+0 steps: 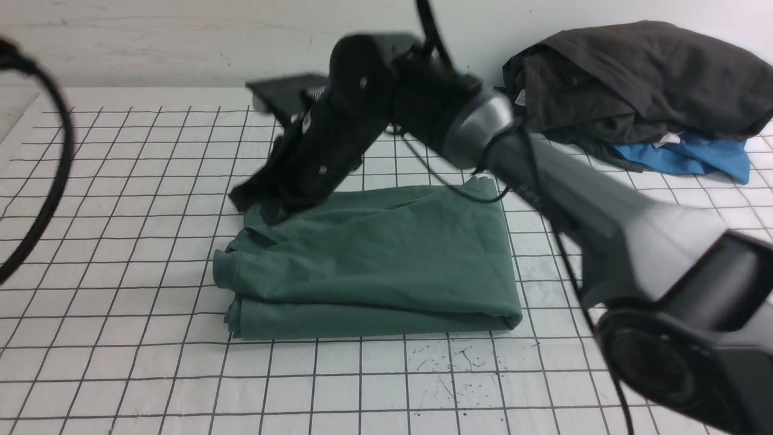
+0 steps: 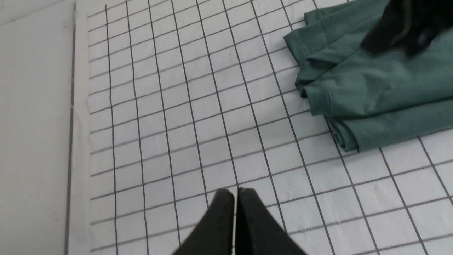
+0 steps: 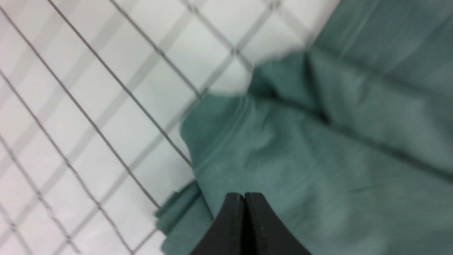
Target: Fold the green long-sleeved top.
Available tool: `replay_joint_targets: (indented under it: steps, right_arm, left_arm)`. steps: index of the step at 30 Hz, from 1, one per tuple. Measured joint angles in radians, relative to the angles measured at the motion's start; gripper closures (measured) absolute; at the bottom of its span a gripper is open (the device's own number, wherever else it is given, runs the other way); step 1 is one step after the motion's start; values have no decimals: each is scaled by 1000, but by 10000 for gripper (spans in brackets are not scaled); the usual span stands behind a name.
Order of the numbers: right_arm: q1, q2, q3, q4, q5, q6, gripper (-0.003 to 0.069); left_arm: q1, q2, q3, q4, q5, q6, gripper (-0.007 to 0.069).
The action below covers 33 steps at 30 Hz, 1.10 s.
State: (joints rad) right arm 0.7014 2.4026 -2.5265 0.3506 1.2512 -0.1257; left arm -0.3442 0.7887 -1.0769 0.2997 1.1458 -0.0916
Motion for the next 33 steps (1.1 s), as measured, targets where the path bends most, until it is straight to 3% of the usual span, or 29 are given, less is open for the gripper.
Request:
replay_joint_targets:
  steps: [6,12,18,22,33]
  right_arm:
    - [-42,-238,52,-1,0,-13,673]
    - [-26,-582,405,4,9,-149,673]
    - [-23,-881,753,-21,-27,-179,673]
    - [-23,-1188,1120,-47,-267,-180,673]
    - [-23,-1730,1623,-67,-716,-180,673]
  left_arm:
    - [0,-248,178,-2,-25,-47,631]
    - [0,-485,340,-40,-80,-76,631]
    - [0,-662,490,-117,-136,-56,631]
    - [0,-784,588,-154,-220,-54,631]
    - [0,-806,612,-167,-260,-50,631]
